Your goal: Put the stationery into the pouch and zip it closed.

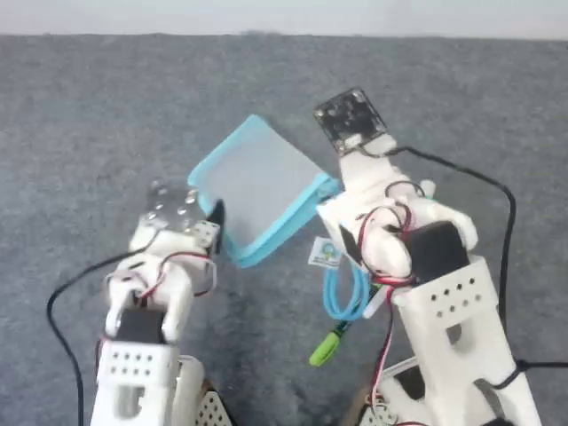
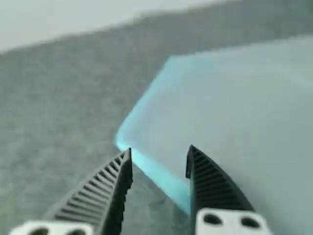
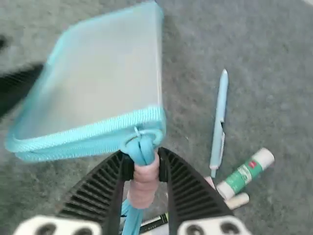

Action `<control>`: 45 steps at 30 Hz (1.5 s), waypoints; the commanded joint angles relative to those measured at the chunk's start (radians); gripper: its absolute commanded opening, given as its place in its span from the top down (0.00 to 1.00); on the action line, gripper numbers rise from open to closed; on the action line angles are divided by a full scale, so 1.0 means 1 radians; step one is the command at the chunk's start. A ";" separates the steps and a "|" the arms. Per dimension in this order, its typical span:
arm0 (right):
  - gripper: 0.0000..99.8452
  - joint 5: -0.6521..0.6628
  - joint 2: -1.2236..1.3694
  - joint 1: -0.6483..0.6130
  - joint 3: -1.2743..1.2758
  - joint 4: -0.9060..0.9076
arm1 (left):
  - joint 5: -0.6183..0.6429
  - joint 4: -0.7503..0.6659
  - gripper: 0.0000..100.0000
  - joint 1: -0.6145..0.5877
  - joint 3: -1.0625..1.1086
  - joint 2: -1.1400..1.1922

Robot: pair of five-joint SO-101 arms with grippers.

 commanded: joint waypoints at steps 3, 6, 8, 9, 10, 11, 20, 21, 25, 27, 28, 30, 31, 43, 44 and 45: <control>0.99 0.005 0.143 -0.024 -0.247 0.027 | 0.008 -0.074 0.83 0.144 -0.008 0.203; 0.99 0.006 0.223 -0.065 -0.345 0.050 | 0.011 -0.078 0.83 0.244 -0.008 0.226; 0.99 0.008 0.265 -0.114 -0.407 0.079 | 0.011 -0.078 0.83 0.282 -0.008 0.227; 0.99 0.011 0.282 -0.139 -0.434 0.093 | 0.012 -0.080 0.83 0.290 -0.008 0.226; 0.99 0.011 0.291 -0.160 -0.459 0.107 | 0.012 -0.083 0.83 0.295 -0.010 0.226; 0.99 0.012 0.292 -0.183 -0.476 0.119 | 0.012 -0.097 0.83 0.295 -0.010 0.226; 0.99 0.091 0.156 -0.275 -0.259 0.073 | 0.077 -0.055 0.83 0.161 -0.031 0.163; 0.99 0.091 0.127 -0.275 -0.196 0.030 | 0.094 -0.043 0.83 0.146 -0.031 0.127; 0.99 0.089 -0.007 -0.320 0.086 -0.125 | 0.143 0.031 0.83 0.127 -0.016 -0.044; 0.99 0.091 -0.068 -0.358 0.221 -0.176 | 0.153 0.072 0.83 0.091 -0.010 -0.143; 0.99 0.091 -0.096 -0.374 0.279 -0.197 | 0.152 0.095 0.83 0.054 -0.008 -0.195; 0.99 0.106 -0.139 -0.386 0.377 -0.231 | 0.152 0.143 0.83 -0.049 -0.012 -0.298; 0.99 0.118 -0.156 -0.387 0.417 -0.243 | 0.152 0.163 0.83 -0.107 -0.013 -0.351; 0.99 0.123 -0.174 -0.367 0.539 -0.292 | -0.014 0.373 0.83 -0.290 -0.027 -0.583; 0.99 0.123 -0.174 -0.361 0.543 -0.298 | -0.015 0.374 0.82 -0.290 -0.027 -0.583; 0.99 0.123 -0.174 -0.349 0.546 -0.303 | -0.023 0.379 0.82 -0.290 -0.027 -0.582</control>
